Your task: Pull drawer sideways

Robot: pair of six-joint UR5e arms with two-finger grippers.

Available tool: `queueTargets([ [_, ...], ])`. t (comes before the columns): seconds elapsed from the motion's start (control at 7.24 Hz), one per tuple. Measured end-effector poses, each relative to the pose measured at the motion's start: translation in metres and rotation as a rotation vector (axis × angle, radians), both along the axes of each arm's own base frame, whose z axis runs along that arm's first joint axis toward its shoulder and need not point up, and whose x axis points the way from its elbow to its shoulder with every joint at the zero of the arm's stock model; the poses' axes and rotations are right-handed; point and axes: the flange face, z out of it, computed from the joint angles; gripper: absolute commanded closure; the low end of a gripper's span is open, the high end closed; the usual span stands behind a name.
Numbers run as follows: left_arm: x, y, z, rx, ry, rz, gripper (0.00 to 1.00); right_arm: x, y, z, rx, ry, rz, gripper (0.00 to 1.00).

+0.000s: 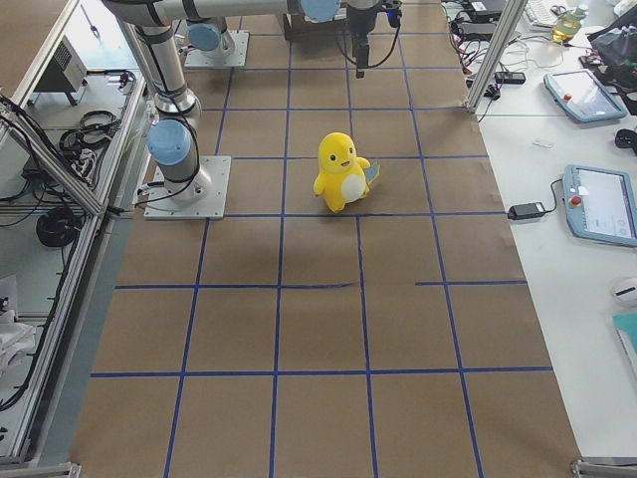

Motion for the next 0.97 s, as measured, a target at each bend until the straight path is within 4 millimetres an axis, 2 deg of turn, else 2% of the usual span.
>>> queueTargets([
  [0.97, -0.0010, -0.0040, -0.0045, 0.002, 0.008, 0.029, 0.00, 0.0000, 0.0000, 0.0000, 0.000, 0.000, 0.000, 0.00],
])
